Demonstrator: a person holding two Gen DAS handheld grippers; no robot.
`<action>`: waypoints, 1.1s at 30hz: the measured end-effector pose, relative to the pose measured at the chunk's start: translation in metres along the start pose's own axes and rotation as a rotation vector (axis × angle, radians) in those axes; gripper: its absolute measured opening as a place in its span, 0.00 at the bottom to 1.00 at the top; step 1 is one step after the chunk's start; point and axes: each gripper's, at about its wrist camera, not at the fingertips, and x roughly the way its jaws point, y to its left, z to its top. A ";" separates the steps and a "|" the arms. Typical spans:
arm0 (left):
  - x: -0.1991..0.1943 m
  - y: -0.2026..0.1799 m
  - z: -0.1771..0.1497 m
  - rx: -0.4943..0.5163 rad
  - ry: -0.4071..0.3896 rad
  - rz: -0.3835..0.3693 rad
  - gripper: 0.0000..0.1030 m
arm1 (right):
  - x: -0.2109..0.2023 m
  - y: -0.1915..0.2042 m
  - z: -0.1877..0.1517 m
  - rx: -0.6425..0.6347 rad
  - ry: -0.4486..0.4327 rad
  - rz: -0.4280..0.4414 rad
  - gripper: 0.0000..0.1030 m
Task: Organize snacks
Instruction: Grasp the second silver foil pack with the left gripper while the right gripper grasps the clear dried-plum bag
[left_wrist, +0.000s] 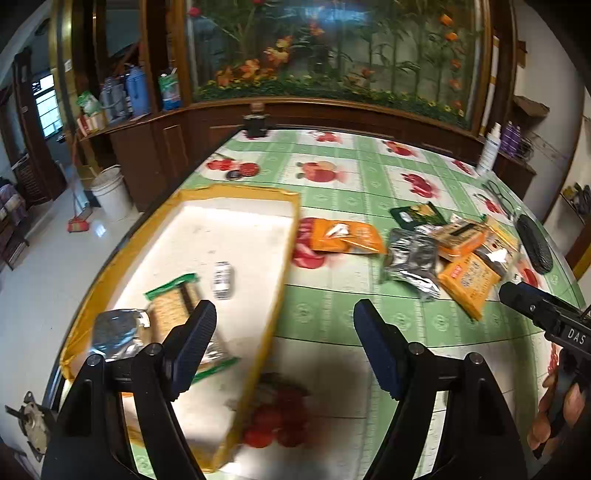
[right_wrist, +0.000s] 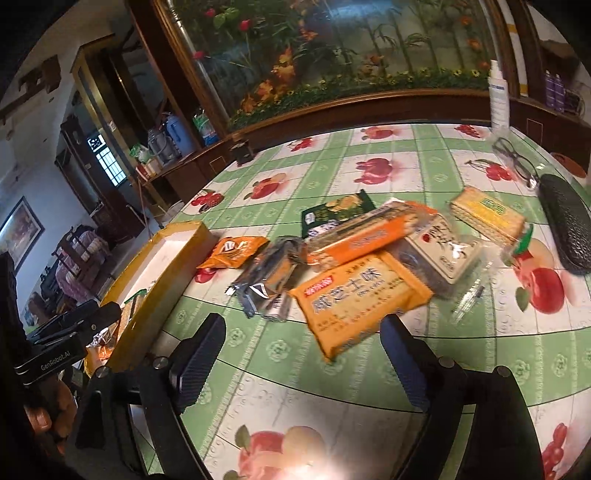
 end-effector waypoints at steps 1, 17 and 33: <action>0.002 -0.007 0.001 0.011 0.003 -0.011 0.75 | -0.002 -0.008 0.000 0.014 0.001 -0.006 0.85; 0.046 -0.059 0.025 0.063 0.060 -0.081 0.75 | -0.012 -0.116 0.036 0.160 -0.066 -0.119 1.00; 0.105 -0.112 0.047 0.170 0.165 -0.192 0.75 | 0.052 -0.089 0.052 -0.162 0.101 -0.187 0.94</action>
